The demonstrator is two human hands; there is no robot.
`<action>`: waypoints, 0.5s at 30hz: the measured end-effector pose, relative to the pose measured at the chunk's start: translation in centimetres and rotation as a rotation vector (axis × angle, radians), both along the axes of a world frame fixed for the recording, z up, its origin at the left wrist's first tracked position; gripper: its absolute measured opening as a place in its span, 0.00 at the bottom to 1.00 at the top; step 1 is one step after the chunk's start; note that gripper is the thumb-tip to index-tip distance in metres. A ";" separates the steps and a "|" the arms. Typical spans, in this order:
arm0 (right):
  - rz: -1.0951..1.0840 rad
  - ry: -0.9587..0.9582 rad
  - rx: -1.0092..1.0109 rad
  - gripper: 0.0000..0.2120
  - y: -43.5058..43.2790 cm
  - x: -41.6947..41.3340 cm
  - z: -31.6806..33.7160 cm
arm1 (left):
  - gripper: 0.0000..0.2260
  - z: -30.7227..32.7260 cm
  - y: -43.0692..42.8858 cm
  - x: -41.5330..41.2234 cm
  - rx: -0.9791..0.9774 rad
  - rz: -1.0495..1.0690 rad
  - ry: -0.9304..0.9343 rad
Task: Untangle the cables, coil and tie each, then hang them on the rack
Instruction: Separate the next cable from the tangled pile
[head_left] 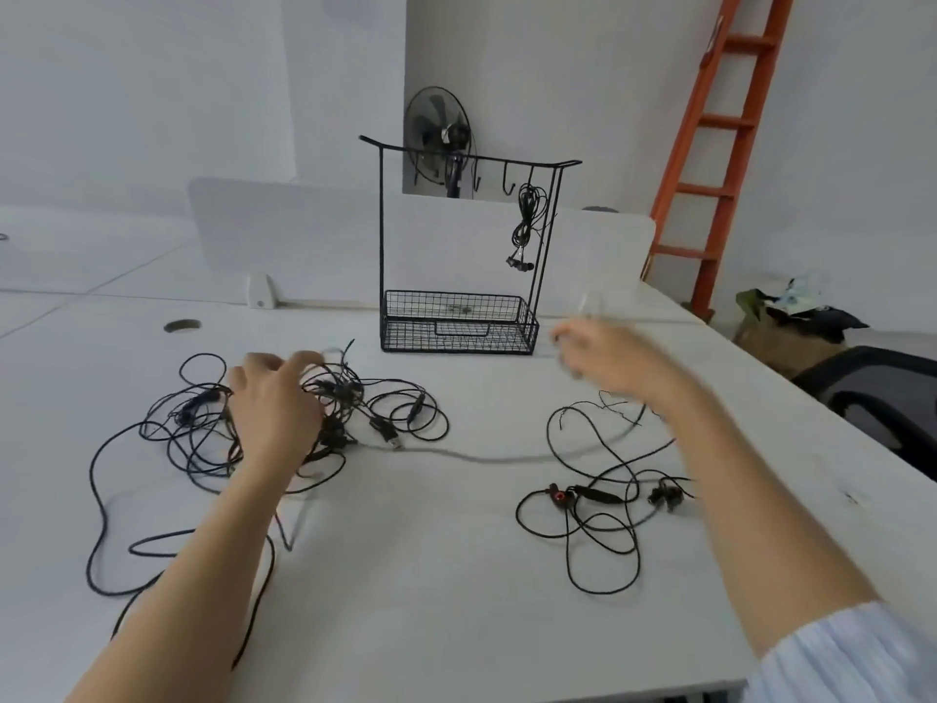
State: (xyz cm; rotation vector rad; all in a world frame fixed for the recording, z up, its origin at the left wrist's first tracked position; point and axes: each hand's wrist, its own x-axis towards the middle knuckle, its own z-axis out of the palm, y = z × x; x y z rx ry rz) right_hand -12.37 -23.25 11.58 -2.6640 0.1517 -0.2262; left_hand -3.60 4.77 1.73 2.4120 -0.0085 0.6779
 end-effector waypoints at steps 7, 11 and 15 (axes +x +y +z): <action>0.221 0.384 -0.298 0.31 6.4 -0.5 -10.2 | 0.20 -0.8 -2.0 -0.4 -0.109 -0.256 0.071; 0.321 0.222 -0.435 0.23 9.2 -0.6 -11.0 | 0.21 -0.9 -1.8 -0.3 -0.187 -0.212 0.090; 0.398 0.164 -0.139 0.16 10.1 -0.8 -10.9 | 0.18 -0.5 -1.7 -0.2 -0.448 -0.228 0.160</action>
